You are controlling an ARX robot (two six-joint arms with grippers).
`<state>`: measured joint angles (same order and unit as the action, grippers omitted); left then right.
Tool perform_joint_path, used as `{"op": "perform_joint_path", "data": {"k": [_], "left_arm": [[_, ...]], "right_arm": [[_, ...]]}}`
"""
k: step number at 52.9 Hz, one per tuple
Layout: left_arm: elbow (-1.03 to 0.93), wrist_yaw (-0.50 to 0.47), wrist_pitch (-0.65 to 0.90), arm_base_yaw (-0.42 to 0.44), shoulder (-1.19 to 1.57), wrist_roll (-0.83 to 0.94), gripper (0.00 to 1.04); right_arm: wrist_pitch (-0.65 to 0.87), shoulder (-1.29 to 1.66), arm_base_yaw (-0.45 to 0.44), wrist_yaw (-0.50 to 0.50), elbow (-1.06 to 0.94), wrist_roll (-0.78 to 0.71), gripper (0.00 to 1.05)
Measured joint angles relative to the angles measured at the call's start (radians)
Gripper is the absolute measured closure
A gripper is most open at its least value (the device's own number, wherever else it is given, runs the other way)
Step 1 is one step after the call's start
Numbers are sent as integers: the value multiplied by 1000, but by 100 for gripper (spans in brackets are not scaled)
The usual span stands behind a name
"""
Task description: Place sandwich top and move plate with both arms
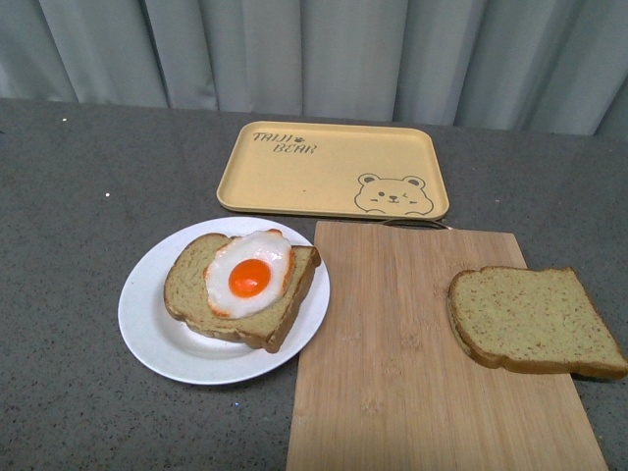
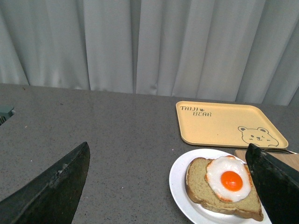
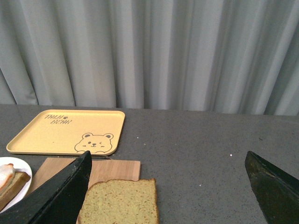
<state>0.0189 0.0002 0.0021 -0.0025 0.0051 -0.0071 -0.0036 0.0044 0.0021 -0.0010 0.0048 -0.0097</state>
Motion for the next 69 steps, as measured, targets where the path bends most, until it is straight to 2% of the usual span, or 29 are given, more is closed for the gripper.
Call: {"op": "perform_joint_path", "data": {"k": [69], "left_arm": [[0,0,0,0,0,0,7]], "right_arm": [[0,0,0,0,0,0,9]]}}
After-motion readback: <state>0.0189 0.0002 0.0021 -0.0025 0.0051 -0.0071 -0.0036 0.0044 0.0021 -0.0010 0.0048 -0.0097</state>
